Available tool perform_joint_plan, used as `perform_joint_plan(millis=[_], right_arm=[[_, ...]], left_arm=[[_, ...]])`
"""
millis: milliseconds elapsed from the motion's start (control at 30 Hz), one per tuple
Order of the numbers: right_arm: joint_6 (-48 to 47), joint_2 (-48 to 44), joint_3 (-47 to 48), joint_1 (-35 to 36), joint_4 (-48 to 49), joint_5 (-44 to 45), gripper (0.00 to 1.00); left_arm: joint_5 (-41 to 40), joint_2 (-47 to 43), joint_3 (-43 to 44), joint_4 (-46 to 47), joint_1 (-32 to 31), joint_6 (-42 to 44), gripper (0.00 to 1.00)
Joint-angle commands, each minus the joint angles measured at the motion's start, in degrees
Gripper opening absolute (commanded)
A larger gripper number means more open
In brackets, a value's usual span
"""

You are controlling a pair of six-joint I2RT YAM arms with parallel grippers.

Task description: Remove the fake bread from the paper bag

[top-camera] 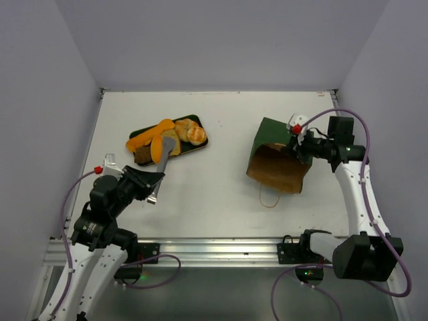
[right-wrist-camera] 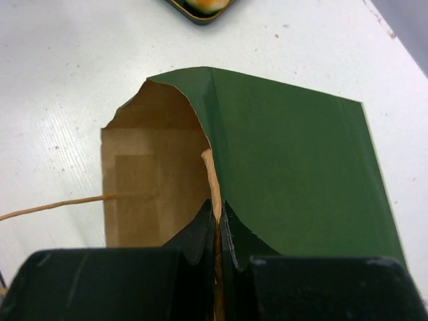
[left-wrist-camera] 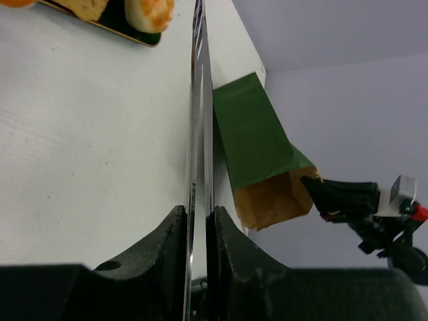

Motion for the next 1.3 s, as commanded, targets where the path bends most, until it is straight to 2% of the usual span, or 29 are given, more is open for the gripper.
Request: perform_joint_plan(millis=[0, 133, 233, 267, 333, 367, 433, 467, 500, 600, 633, 667, 700, 833, 900, 1100, 1267], right_arm=[[-9.0, 1.5, 7.7, -0.8, -10.2, -5.8, 0.0], [-7.9, 2.6, 12.0, -1.3, -11.8, -5.1, 0.0], [-2.3, 4.0, 15.7, -1.4, -10.9, -2.6, 0.0], [3.4, 5.0, 16.5, -1.4, -8.8, -1.6, 0.0], [8.5, 6.1, 18.8, -1.4, -6.9, 1.0, 0.0], [13.4, 6.4, 19.5, -1.4, -5.9, 1.6, 0.0], [17.0, 7.3, 21.4, -1.4, -3.7, 2.5, 0.0], [20.4, 7.8, 21.9, -1.4, -2.4, 3.0, 0.0], [22.2, 8.0, 23.1, -1.4, -1.7, 3.9, 0.0], [28.8, 9.6, 25.9, -1.4, -0.3, 8.1, 0.0], [30.8, 10.0, 26.5, -1.3, 0.2, 11.3, 0.0], [34.1, 10.5, 27.4, -1.4, 1.1, 12.9, 0.0], [36.2, 10.8, 27.6, -1.4, 1.9, 14.7, 0.0], [47.1, 11.9, 29.6, -1.4, 5.0, 25.0, 0.0], [51.3, 13.1, 31.9, -1.4, 5.1, 27.0, 0.0], [63.3, 18.0, 34.9, -1.4, 6.5, 30.5, 0.0], [71.6, 20.6, 33.4, -1.6, 13.3, 28.9, 0.0]], left_arm=[[12.6, 2.8, -2.7, 12.7, 0.3, 9.6, 0.1], [17.0, 5.2, -3.4, 17.2, 0.2, 18.1, 0.08], [18.7, 7.0, -3.8, 19.7, 0.2, 24.5, 0.08], [19.9, 7.6, -4.2, 20.9, 0.1, 25.4, 0.08], [19.9, 10.5, -5.4, 23.9, -1.1, 28.3, 0.08], [18.0, 11.7, -5.4, 24.6, -2.2, 29.2, 0.08], [14.6, 16.8, -4.9, 26.3, -7.8, 32.6, 0.08], [9.1, 18.7, -3.6, 26.9, -10.7, 33.7, 0.08], [6.6, 20.9, -3.0, 27.9, -16.8, 35.6, 0.08], [-3.7, 31.2, 1.1, 30.7, -27.2, 41.1, 0.08], [-6.0, 36.6, 2.2, 31.8, -29.1, 43.1, 0.07], [-11.3, 39.1, 4.1, 32.4, -31.0, 46.4, 0.07], [-12.9, 41.8, 4.9, 33.1, -33.6, 48.3, 0.07], [-26.2, 55.3, 7.5, 38.6, -38.1, 54.2, 0.09], [-28.9, 58.7, 7.7, 40.6, -39.1, 55.2, 0.09], [-32.7, 69.3, 9.1, 44.7, -40.9, 56.3, 0.2], [-32.8, 72.2, 9.1, 44.4, -41.2, 53.9, 0.43]])
